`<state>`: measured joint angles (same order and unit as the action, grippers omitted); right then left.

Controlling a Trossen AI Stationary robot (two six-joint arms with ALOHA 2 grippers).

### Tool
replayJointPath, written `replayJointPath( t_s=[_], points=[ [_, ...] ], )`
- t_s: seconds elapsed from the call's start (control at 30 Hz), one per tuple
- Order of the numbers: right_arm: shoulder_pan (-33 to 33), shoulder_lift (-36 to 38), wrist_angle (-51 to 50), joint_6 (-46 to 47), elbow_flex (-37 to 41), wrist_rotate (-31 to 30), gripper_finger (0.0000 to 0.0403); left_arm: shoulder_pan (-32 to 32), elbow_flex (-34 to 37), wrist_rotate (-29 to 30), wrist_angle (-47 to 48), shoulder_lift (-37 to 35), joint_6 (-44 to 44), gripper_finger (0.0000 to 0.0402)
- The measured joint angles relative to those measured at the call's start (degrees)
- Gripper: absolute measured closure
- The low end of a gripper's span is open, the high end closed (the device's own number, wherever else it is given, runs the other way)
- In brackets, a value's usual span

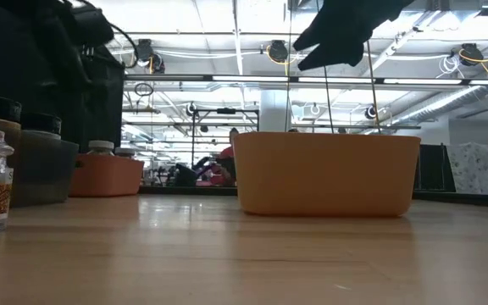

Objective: Sort spices by type
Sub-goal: Put the brown spice bottle into the yellow bin

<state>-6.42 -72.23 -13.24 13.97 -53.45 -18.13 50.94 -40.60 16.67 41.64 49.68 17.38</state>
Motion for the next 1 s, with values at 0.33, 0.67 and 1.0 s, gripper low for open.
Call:
replayJointPath(
  t_s=[0.33, 0.67, 1.0],
  points=[
    [0.00, 0.07, 6.82, -4.37, 0.00, -0.04, 0.0103, -14.34, 0.00, -13.87, -1.02, -10.32, 5.57, 0.0143],
    [-0.04, 0.07, 6.83, -4.39, 0.00, -0.04, 0.0103, -39.93, -0.09, -14.96, -21.98, -8.56, 6.06, 0.0143],
    [-0.04, 0.07, 5.71, -4.32, 0.00, -0.02, 0.0103, -61.97, -0.09, -7.57, -29.77, 3.80, 10.41, 0.0143]
  ],
)
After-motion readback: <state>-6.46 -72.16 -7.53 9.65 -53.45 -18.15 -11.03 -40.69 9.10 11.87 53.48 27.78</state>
